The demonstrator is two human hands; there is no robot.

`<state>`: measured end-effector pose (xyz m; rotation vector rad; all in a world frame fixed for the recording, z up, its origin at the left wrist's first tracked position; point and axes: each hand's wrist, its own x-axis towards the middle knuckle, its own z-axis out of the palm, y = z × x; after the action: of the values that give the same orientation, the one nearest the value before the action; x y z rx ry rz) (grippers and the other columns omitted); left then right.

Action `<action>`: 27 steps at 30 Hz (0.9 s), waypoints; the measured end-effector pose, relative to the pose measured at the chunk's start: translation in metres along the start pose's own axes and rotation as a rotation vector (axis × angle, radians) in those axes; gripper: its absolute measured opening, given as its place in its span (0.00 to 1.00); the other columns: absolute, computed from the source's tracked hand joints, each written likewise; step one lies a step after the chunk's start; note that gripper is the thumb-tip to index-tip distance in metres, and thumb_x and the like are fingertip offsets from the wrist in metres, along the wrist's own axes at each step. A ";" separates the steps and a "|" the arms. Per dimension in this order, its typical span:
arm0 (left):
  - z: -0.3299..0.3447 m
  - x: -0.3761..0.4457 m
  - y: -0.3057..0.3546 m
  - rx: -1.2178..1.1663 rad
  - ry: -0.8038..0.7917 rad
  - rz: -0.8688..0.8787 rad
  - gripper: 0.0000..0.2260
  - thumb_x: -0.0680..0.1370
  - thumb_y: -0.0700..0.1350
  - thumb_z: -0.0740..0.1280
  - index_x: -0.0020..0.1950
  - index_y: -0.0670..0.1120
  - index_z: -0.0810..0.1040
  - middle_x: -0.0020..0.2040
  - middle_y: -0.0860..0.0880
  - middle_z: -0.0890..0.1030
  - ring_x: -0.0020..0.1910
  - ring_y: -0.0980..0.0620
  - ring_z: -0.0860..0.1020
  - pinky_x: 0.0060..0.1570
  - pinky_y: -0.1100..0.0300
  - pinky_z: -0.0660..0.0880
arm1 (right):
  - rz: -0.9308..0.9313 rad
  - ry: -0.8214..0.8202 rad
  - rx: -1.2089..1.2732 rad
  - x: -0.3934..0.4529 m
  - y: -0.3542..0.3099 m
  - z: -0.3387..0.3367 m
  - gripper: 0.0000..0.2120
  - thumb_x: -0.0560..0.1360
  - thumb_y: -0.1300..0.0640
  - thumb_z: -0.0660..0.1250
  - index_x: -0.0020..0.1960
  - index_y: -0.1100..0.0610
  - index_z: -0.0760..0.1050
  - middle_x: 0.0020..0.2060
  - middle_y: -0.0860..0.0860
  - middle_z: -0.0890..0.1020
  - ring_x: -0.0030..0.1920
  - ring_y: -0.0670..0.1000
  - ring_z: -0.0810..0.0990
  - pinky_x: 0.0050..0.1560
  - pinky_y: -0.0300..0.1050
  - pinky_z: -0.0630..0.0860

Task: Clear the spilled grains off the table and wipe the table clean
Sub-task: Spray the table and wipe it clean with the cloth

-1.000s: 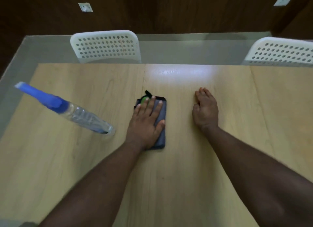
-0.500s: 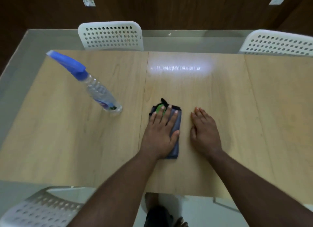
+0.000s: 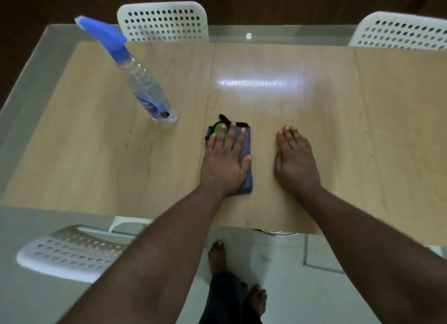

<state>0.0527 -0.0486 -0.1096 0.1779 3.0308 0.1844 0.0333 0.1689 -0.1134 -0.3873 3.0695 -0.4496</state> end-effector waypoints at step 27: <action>-0.009 0.080 -0.016 0.000 0.021 -0.006 0.33 0.84 0.64 0.42 0.87 0.51 0.43 0.87 0.44 0.43 0.86 0.44 0.44 0.83 0.44 0.46 | -0.024 -0.095 -0.024 0.059 0.031 -0.021 0.32 0.84 0.43 0.45 0.82 0.55 0.65 0.82 0.53 0.64 0.82 0.56 0.59 0.80 0.58 0.56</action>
<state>-0.0296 -0.0555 -0.1098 0.1677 3.0515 0.1861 -0.0325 0.1889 -0.1012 -0.4331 2.9835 -0.3840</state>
